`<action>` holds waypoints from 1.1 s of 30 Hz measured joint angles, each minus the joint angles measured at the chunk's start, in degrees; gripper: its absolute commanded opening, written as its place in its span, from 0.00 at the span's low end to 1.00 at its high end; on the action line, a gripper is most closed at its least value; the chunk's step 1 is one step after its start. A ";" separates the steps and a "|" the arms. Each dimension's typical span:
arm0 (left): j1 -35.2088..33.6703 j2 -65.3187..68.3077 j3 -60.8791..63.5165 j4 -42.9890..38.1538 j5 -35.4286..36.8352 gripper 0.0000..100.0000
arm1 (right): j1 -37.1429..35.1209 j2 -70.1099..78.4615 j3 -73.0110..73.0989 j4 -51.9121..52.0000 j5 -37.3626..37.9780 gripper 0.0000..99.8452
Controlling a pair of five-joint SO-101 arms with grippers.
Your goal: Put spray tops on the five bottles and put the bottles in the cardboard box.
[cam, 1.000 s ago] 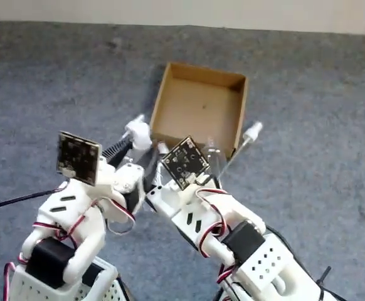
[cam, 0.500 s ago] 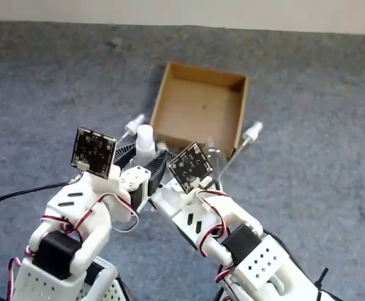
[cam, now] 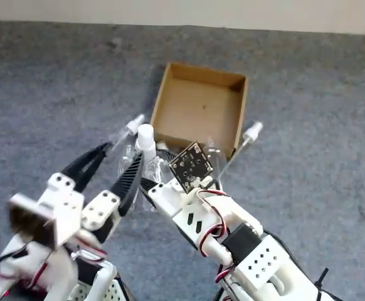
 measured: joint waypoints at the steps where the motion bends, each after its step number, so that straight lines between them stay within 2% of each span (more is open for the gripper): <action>1: -0.18 0.00 -0.53 0.09 -0.18 0.15 | 0.00 0.00 0.00 0.00 0.00 0.00; 5: -1.76 4.40 -1.49 -2.11 -0.18 0.15 | 0.00 0.00 0.00 0.00 0.00 0.00; 9: -4.75 15.03 -4.57 -6.86 -0.18 0.15 | 0.00 0.00 0.00 0.00 0.00 0.00; 15: -4.75 28.04 -11.25 -7.38 0.70 0.15 | 0.00 0.00 0.00 0.00 0.00 0.00; 30: -5.19 28.66 -2.29 -8.70 1.05 0.15 | 0.09 0.18 1.05 0.09 0.09 0.00; 33: -5.27 26.37 -0.53 -8.70 1.05 0.15 | 2.90 0.18 1.05 0.18 0.09 0.00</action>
